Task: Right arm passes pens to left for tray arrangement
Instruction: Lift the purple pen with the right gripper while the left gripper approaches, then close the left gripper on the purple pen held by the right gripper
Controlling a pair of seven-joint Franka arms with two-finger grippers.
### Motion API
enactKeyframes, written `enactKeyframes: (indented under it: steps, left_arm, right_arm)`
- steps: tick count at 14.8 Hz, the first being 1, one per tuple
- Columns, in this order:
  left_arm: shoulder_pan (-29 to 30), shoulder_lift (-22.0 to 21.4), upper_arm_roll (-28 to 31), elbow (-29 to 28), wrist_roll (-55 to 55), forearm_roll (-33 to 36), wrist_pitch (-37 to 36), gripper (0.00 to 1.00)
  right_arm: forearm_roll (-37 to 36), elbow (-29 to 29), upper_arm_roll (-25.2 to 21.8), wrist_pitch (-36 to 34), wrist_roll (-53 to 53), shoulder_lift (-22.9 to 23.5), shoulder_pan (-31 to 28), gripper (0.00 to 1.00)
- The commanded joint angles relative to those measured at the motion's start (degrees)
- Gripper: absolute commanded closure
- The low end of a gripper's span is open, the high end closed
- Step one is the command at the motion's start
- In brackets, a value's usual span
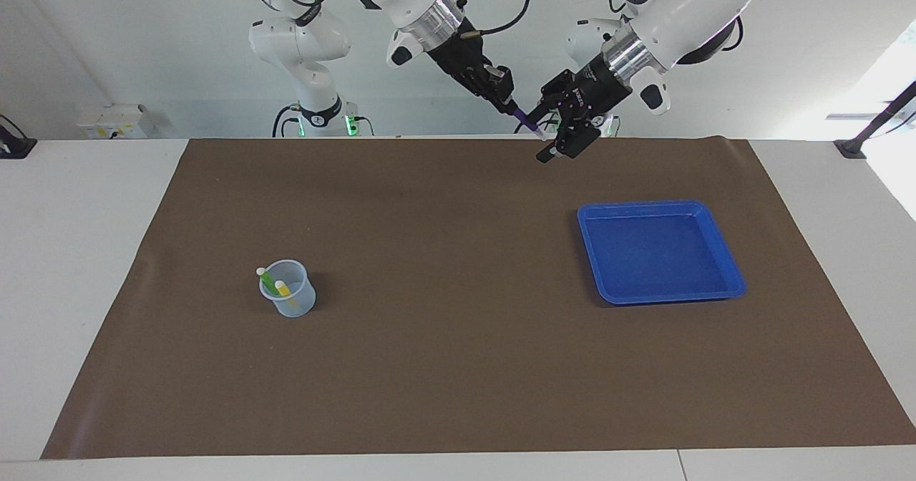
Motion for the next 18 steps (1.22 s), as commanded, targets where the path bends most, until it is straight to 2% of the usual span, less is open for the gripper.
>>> enactKeyframes:
  steps: [1,3,6,11,14,18]
  left_arm:
    - [0.31,-2.00,0.43,-1.57,1.56,-1.05,-3.49,0.00]
    - [2.05,-2.09,1.57,-0.26,0.60,-1.31,-3.41,0.00]
    - [5.84,-2.70,1.66,0.80,1.82,-1.84,-8.05,0.00]
    - [2.42,-6.04,0.96,-4.11,2.09,-2.11,-5.61,0.01]
    - [-1.27,-9.46,0.96,-10.43,1.91,-2.19,0.36,0.05]
    - [-0.93,-9.65,0.96,-10.80,1.83,-3.51,1.43,0.11]
  right_arm:
    - [0.20,1.41,0.66,1.98,2.36,0.81,-0.32,1.00]
    - [0.20,1.41,0.66,1.99,2.54,0.81,-0.32,1.00]
    - [0.20,1.41,0.66,1.90,2.54,0.81,-0.32,1.00]
    - [0.11,1.41,0.66,1.90,2.54,0.81,-0.32,1.00]
    - [0.11,1.41,0.66,1.90,2.46,0.81,-0.32,1.00]
    - [0.11,1.32,0.66,1.90,2.45,0.81,-0.32,1.00]
